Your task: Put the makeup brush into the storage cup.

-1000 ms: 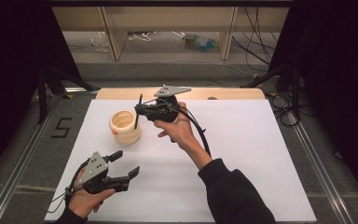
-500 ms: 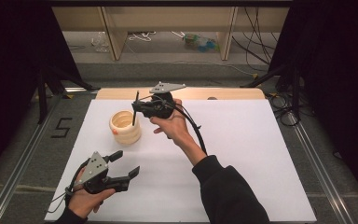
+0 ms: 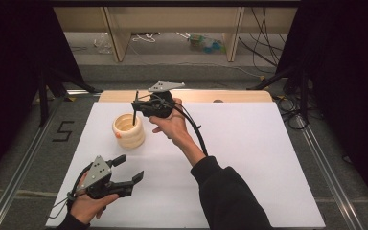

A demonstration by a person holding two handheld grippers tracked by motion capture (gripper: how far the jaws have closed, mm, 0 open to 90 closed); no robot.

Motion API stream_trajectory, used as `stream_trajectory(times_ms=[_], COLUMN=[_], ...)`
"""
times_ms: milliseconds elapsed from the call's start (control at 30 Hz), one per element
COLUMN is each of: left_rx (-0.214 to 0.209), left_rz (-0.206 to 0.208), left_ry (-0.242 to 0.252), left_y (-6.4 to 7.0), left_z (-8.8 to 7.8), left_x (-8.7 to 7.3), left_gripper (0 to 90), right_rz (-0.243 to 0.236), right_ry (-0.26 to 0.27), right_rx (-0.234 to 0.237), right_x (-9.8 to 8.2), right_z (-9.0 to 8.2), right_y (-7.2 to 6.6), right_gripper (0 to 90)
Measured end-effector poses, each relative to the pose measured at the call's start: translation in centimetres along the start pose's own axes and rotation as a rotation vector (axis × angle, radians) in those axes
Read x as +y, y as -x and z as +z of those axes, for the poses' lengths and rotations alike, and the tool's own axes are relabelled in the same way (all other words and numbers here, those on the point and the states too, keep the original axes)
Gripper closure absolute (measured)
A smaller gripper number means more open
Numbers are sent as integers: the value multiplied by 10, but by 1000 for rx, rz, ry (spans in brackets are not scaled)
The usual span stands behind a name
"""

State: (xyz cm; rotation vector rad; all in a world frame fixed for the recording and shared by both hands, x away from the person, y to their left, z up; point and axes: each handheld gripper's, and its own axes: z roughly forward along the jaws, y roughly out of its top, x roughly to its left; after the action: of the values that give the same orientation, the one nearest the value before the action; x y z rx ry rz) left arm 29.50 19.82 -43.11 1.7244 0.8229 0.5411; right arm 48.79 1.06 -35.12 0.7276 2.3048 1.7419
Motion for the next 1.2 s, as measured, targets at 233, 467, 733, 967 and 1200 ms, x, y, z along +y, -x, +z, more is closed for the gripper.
stream_trajectory(times_ms=[233,467,733,967,1200], left_rx=[0,1,-1,-1,-2], left_rz=[7,6,3,9,6], left_ry=[0,0,0,1,-3], left_y=[-1,0,0,-1,0], left_z=[0,0,0,0,0], left_x=[0,0,0,0,0], left_gripper=[193,193,193,194,194], right_rz=[-6,-11,-14,-22,-16], right_ry=[-8,-10,-17,-32,-37], right_rx=[-8,-12,-22,-27,-31], right_x=[2,2,4,4,0], right_z=[6,13,21,26,30], right_y=[1,2,2,1,5], right_gripper=[838,838,838,838,838])
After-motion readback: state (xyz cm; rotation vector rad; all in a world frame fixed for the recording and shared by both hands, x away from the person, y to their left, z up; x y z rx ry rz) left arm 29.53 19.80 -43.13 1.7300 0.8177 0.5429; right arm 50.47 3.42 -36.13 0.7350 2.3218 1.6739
